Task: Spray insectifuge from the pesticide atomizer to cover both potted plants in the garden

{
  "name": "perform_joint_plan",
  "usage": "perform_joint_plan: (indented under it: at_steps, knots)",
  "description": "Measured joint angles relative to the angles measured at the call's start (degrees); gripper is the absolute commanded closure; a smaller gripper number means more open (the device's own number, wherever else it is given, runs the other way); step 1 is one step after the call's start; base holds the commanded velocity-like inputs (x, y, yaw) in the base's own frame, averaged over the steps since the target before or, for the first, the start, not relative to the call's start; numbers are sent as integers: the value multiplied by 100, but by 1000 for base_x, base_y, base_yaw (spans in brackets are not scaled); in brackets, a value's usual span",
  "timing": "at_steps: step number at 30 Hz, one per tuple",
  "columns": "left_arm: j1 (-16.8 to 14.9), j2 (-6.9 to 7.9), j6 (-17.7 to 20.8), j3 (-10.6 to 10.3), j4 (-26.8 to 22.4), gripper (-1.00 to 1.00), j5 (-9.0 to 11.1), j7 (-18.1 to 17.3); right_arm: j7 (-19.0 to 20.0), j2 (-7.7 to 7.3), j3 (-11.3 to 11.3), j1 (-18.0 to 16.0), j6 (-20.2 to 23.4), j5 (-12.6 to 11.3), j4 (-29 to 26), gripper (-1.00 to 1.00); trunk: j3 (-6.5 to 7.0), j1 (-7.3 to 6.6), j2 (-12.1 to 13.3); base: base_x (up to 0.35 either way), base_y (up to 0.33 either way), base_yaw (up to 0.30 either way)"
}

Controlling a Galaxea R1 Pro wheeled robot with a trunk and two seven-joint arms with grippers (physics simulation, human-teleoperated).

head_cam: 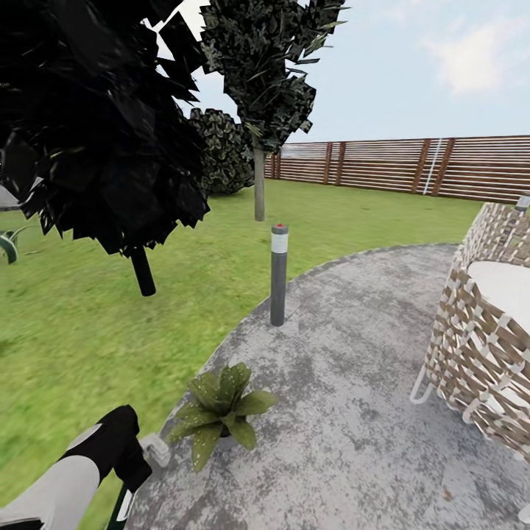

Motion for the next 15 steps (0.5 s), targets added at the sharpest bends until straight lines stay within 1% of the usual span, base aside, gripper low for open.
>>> perform_joint_plan:
  at_steps: [2,5,11,13,15]
  knots:
    - [0,-5,0,-3,17,100,26,9,-1,-2,0,0,-1,0,4,-100,0,0,0,0,-109,13]
    - [0,-10,-2,-10,19,100,37,15,-2,-9,2,0,-3,3,15,-100,0,-1,0,53,-217,4]
    - [0,-9,-2,-3,16,100,39,15,-2,-12,8,0,-2,9,26,-100,0,-2,0,182,-224,0]
    - [0,-9,-2,-3,10,100,40,16,-3,-12,6,0,-3,9,27,-100,0,-1,0,48,-257,0]
    - [0,-9,-2,-3,9,100,39,16,-3,-12,5,0,-3,9,22,-100,0,0,0,-69,-260,0]
